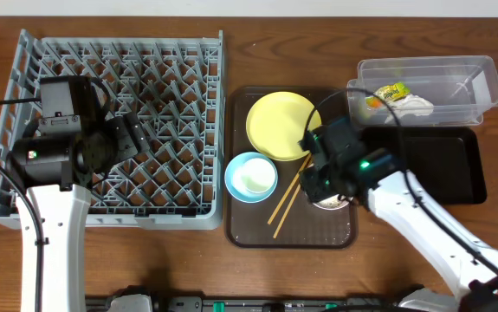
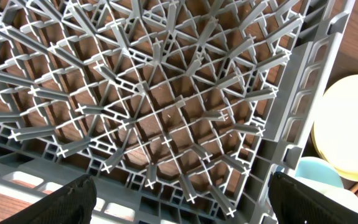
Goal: Sort waste into correct bins and load items into the dishwasher rack
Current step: 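Move the right gripper to the white rice bowl and grasp its rim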
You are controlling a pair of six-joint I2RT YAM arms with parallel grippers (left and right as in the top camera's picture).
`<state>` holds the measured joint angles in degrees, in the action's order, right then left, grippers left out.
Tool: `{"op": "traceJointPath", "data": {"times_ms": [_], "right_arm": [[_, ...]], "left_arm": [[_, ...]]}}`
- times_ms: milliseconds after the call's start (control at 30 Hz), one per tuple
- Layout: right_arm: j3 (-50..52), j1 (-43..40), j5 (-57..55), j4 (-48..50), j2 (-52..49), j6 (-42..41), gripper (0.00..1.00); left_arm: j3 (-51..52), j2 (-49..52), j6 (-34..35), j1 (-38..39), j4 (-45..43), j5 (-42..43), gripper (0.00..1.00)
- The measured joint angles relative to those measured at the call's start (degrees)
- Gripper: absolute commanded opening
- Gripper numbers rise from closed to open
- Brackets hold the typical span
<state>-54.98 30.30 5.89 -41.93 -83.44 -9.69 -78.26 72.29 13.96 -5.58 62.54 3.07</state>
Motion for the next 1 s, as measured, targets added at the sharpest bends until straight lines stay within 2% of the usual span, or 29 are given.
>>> {"op": "traceJointPath", "data": {"times_ms": [100, 467, 1000], "right_arm": [[2.99, 1.68, -1.88, 3.19, -0.24, -1.62, 0.48], [10.16, 2.89, -4.2, 11.28, -0.42, -5.33, 0.32], [13.05, 5.81, -4.85, 14.4, -0.44, -6.23, 0.17]], "left_arm": [[0.0, 0.0, 0.0, 0.0, 0.04, 0.0, 0.9], [0.0, 0.0, 0.0, 0.0, 0.09, 0.0, 0.9], [0.0, 0.0, 0.0, 0.0, 0.09, 0.0, 0.9]]}}
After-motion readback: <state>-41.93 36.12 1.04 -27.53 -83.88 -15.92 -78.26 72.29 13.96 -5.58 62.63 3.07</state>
